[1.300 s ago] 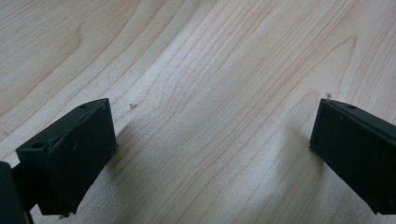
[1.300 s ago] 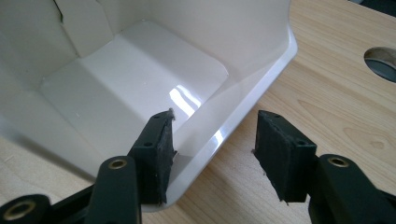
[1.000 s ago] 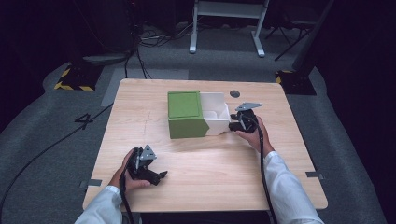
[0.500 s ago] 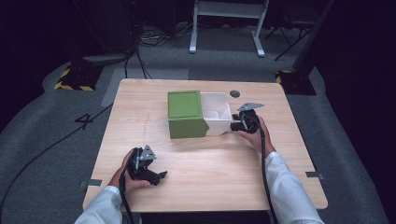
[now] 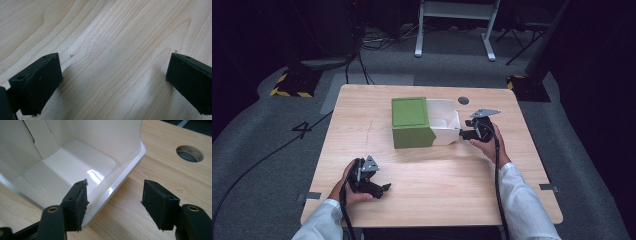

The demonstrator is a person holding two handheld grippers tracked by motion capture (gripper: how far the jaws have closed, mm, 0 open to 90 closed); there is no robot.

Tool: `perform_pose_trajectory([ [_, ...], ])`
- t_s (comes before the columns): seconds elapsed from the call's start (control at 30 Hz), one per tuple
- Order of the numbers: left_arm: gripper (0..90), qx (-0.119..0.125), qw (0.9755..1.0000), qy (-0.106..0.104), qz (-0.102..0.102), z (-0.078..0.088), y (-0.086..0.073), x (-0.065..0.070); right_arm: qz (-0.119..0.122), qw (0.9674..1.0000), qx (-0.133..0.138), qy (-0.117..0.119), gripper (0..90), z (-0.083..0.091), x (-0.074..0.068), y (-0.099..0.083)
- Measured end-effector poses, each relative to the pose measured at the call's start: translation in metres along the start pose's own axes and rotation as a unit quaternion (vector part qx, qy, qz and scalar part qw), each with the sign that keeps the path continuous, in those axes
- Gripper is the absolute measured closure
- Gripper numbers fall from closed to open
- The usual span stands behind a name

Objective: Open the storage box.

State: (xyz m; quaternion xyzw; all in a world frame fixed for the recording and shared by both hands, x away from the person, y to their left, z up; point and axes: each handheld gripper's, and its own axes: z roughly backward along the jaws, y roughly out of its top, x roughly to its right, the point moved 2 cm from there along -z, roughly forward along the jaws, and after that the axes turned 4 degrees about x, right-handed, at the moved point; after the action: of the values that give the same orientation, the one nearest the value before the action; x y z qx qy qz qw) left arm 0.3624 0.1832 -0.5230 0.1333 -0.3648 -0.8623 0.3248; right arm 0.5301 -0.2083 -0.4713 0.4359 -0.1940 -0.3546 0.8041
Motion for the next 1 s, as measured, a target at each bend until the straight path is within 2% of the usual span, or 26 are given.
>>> perform_pose_trajectory([
  [0.17, 0.5, 0.000, 1.0000, 0.000, 0.000, 0.000, 0.000, 0.000, 0.006, 0.9998, 0.017, -0.001, 35.2, 0.015, 0.001, 0.007],
  [0.47, 0.5, 0.000, 1.0000, 0.000, -0.001, 0.000, 0.000, 0.000, 0.037, 0.9990, 0.024, 0.009, 30.5, 0.043, -0.006, 0.012],
  [0.83, 0.5, 0.000, 1.0000, 0.000, 0.000, 0.000, 0.000, 0.000, 0.061, 0.9975, 0.032, 0.016, 27.7, 0.077, -0.012, 0.007],
  [1.0, 0.5, 0.000, 1.0000, 0.000, 0.000, 0.000, 0.000, 0.000, 0.071, 0.9970, 0.026, 0.017, 26.3, 0.088, -0.013, 0.000],
])
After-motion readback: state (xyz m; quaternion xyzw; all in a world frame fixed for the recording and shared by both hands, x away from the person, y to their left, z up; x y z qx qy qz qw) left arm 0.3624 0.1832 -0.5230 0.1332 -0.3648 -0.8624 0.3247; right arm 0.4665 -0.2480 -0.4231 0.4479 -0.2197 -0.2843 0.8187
